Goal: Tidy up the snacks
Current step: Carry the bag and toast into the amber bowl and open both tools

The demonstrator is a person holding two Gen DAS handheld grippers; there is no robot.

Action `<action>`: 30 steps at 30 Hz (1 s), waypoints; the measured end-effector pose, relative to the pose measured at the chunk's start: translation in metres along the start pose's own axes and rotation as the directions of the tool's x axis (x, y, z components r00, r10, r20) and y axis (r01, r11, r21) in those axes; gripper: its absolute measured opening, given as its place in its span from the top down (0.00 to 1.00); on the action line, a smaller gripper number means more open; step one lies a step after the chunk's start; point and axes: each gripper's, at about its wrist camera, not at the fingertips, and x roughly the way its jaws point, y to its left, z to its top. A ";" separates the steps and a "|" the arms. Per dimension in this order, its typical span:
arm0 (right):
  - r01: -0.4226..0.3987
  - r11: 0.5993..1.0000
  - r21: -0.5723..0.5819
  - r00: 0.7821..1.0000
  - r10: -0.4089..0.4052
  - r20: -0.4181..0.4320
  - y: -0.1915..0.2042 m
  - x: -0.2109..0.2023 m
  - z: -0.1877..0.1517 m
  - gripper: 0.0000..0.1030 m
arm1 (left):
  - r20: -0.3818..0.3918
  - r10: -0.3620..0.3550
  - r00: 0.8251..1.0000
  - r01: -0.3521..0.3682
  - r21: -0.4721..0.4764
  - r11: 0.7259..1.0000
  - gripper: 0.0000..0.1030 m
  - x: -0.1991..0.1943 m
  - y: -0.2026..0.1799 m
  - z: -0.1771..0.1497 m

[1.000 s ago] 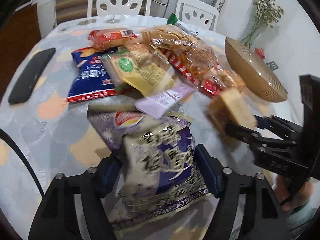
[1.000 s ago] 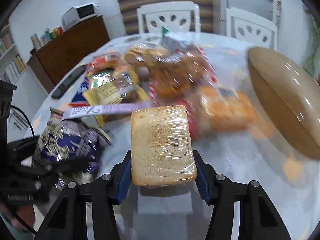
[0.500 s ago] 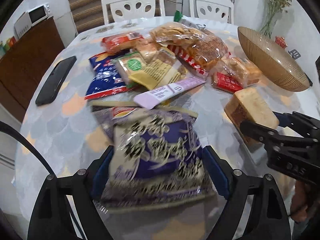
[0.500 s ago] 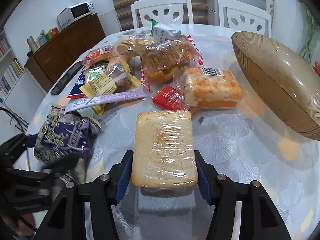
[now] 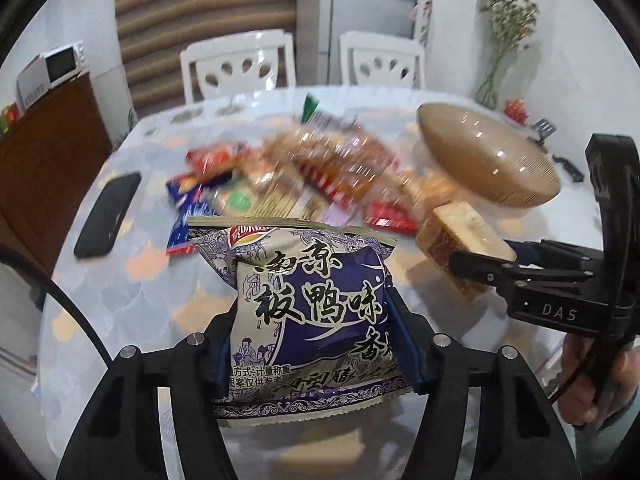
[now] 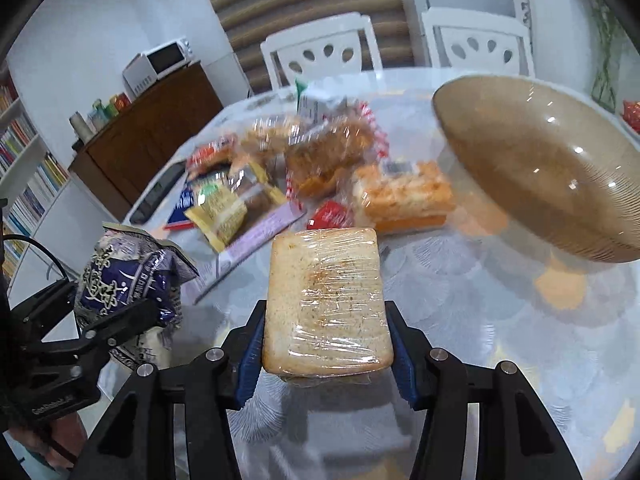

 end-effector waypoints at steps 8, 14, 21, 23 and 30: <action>0.083 0.994 0.075 0.988 -0.092 0.124 -0.041 -0.061 0.023 0.49 | 0.066 -0.087 0.994 0.082 0.078 0.994 0.41 0.004 -0.038 0.054; 0.290 0.932 0.218 0.942 -0.318 0.109 -0.102 -0.093 0.053 0.49 | 0.081 -0.209 0.975 0.192 0.179 0.965 0.41 0.036 -0.097 0.120; 0.401 0.873 0.278 0.911 -0.413 -0.016 -0.149 -0.079 0.080 0.49 | 0.003 -0.277 0.961 0.270 0.216 0.939 0.41 0.093 -0.148 0.160; 0.419 0.861 0.290 0.904 -0.424 -0.048 -0.156 -0.072 0.082 0.49 | -0.022 -0.298 0.954 0.296 0.202 0.934 0.41 0.106 -0.153 0.164; 0.476 0.838 0.268 0.875 -0.480 -0.054 -0.158 -0.074 0.085 0.43 | -0.013 -0.275 0.961 0.272 0.200 0.941 0.30 0.119 -0.165 0.171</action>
